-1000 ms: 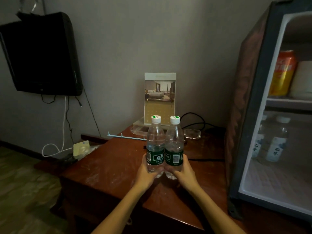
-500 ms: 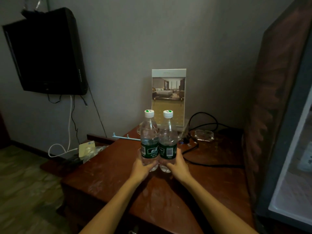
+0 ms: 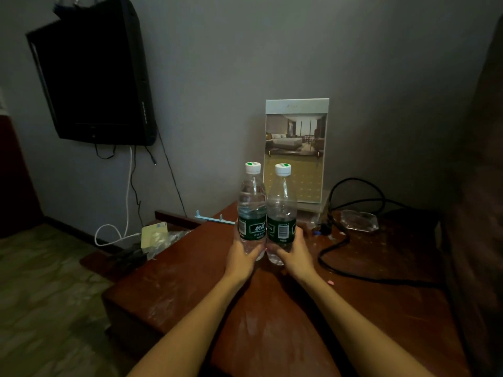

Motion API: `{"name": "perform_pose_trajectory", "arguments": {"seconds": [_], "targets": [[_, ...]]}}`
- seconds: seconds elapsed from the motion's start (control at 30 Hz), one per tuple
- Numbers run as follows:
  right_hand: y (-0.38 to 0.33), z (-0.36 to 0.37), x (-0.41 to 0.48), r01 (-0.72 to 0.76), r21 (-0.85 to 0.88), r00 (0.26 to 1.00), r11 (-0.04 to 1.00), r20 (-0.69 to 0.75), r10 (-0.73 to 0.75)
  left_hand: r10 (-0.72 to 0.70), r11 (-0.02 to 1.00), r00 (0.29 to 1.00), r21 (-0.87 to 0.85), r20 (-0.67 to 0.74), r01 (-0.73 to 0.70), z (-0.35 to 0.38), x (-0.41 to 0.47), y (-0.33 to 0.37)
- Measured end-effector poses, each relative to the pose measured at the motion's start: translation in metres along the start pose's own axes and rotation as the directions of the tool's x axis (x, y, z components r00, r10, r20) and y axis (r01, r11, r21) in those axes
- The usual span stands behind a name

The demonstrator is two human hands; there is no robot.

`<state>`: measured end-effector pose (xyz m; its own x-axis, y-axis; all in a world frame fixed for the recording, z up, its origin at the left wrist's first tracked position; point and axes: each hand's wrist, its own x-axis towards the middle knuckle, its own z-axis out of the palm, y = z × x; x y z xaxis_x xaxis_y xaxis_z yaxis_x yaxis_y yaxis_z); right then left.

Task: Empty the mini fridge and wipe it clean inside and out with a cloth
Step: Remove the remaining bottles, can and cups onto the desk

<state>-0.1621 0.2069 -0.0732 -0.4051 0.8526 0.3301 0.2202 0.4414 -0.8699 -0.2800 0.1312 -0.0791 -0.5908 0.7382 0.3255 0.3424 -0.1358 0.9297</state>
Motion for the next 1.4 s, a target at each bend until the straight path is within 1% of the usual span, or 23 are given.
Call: {"name": "perform_pose_trajectory", "arguments": {"seconds": [0.13,0.33,0.4,0.5,0.67,0.83,1.0,1.2,1.4], "targets": [[0.000,0.011,0.012,0.005,-0.020,0.999,1.000,-0.037,-0.006,0.005,0.996,0.997,0.085,-0.076,0.001,0.002,0.010,0.001],[0.002,0.022,0.017,-0.004,-0.027,0.995,1.000,-0.099,0.002,0.044,0.993,0.984,0.115,-0.171,-0.025,0.003,0.018,-0.006],[0.001,0.024,0.017,-0.018,-0.042,0.993,0.999,-0.115,0.013,0.050,0.993,0.984,0.116,-0.171,-0.031,0.003,0.019,-0.008],[0.002,0.027,0.019,-0.026,-0.075,0.991,0.997,-0.132,0.015,0.034,0.992,0.992,0.127,-0.123,-0.019,0.004,0.019,-0.008],[0.000,0.027,0.018,-0.029,-0.078,0.990,0.997,-0.141,0.018,0.020,0.993,0.996,0.118,-0.086,-0.009,0.005,0.018,-0.007],[-0.001,0.025,0.016,-0.015,-0.105,0.980,0.994,-0.199,-0.006,0.005,0.995,0.992,0.103,-0.122,0.008,0.004,0.020,-0.010],[-0.003,0.024,0.013,0.028,-0.037,0.944,0.999,-0.328,-0.038,0.019,0.994,0.982,0.105,-0.189,0.001,0.003,0.022,-0.012],[0.001,0.023,0.011,0.071,-0.003,0.927,0.997,-0.370,-0.067,0.009,0.996,0.985,0.093,-0.170,0.007,0.003,0.025,-0.021],[0.000,0.025,0.011,0.054,-0.095,0.927,0.994,-0.365,-0.085,0.013,0.994,0.985,0.109,-0.171,0.006,0.003,0.025,-0.023]]}}
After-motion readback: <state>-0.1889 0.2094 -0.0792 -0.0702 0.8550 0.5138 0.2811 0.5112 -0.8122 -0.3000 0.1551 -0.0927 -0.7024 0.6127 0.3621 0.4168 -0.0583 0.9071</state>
